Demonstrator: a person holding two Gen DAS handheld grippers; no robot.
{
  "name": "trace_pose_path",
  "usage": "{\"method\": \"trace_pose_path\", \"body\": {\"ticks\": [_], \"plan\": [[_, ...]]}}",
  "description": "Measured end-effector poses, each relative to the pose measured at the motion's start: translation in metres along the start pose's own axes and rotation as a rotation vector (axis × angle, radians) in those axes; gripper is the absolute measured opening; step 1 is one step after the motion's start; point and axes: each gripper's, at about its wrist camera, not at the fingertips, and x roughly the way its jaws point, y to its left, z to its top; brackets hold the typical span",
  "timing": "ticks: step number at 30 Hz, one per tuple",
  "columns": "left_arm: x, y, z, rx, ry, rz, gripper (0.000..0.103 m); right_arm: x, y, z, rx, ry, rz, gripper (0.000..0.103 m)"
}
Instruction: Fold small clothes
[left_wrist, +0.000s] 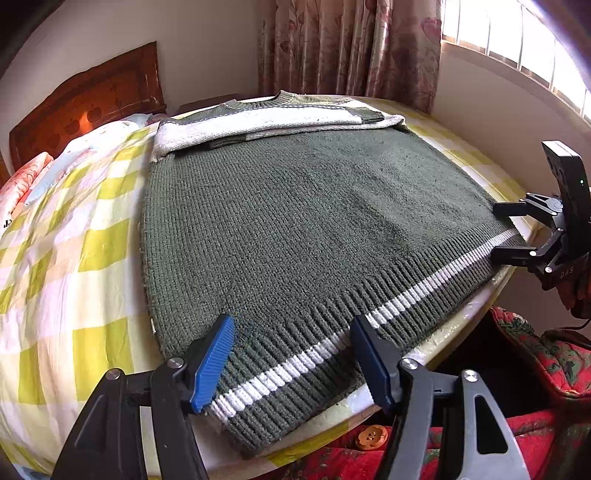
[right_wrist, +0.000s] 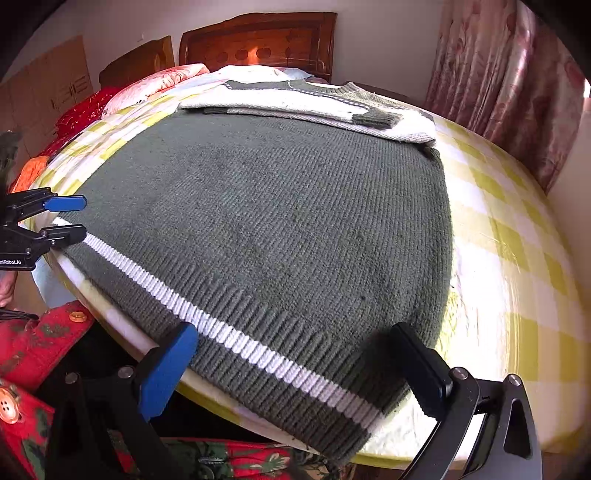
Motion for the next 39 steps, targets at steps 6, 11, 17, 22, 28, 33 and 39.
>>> {"method": "trace_pose_path", "body": {"ticks": [6,11,17,22,28,33,39], "plan": [[0.0,0.0,0.0,0.0,-0.003,0.006,0.068,0.0,0.003,0.001,-0.001,0.026,-0.018,0.103],[0.002,0.001,0.002,-0.001,-0.003,0.012,0.071,0.004,0.015,0.021,-0.01,0.019,-0.03,0.103],[0.003,0.0,0.002,-0.003,-0.002,0.012,0.071,0.026,0.051,0.066,-0.101,-0.008,-0.004,0.103],[0.003,0.001,0.001,-0.003,-0.005,0.009,0.072,0.051,0.047,0.075,-0.068,0.038,0.027,0.103],[0.002,0.001,-0.002,-0.005,-0.017,0.01,0.072,0.026,0.002,0.04,0.013,0.02,-0.025,0.103],[-0.006,0.002,-0.004,-0.016,-0.034,0.054,0.064,0.002,-0.019,0.012,0.043,0.015,-0.106,0.103],[-0.03,0.051,-0.019,-0.216,-0.076,-0.03,0.062,-0.021,-0.05,-0.02,0.19,0.021,-0.082,0.103]]}}
